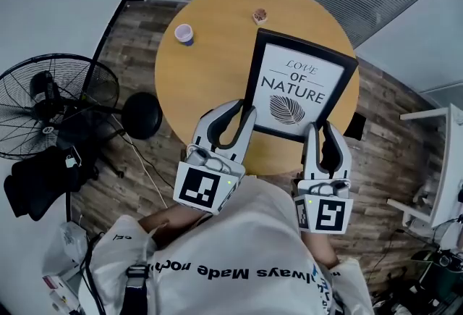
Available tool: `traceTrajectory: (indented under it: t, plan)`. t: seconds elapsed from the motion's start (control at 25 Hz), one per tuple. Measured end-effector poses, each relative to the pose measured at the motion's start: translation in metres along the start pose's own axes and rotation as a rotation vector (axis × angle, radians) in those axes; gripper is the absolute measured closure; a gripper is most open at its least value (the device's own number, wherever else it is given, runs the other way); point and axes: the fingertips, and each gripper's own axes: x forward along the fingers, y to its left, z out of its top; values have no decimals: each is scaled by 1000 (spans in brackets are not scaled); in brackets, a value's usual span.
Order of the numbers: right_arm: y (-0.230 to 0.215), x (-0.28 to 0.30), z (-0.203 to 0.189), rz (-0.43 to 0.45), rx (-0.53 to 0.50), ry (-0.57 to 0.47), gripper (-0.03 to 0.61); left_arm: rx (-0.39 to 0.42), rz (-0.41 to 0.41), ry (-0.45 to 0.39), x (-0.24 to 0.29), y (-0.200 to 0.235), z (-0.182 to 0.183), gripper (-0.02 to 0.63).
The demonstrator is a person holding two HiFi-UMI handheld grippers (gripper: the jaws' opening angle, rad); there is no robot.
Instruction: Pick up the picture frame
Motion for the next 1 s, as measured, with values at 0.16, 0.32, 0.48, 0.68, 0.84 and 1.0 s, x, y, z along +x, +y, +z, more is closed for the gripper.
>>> traceTrajectory:
  t: [0.16, 0.32, 0.48, 0.68, 0.84, 1.0]
  plan:
    - [1, 2, -1, 1, -9, 0, 479, 1, 1, -2, 1, 2, -1, 525]
    - [0, 3, -3, 2, -9, 1, 479, -1, 1, 3, 1, 3, -3, 525]
    - [1, 4, -2, 0, -13, 4, 479, 1, 2, 1, 1, 3, -1, 525]
    - [1, 4, -4, 1, -8, 5, 480, -4, 1, 7, 1, 4, -3, 525]
    - [0, 5, -4, -2, -3, 7, 480, -5, -3, 16, 2, 3, -4, 525]
    - [-1, 6, -5, -6, 0, 8, 480, -3, -8, 11, 4, 4, -3, 525]
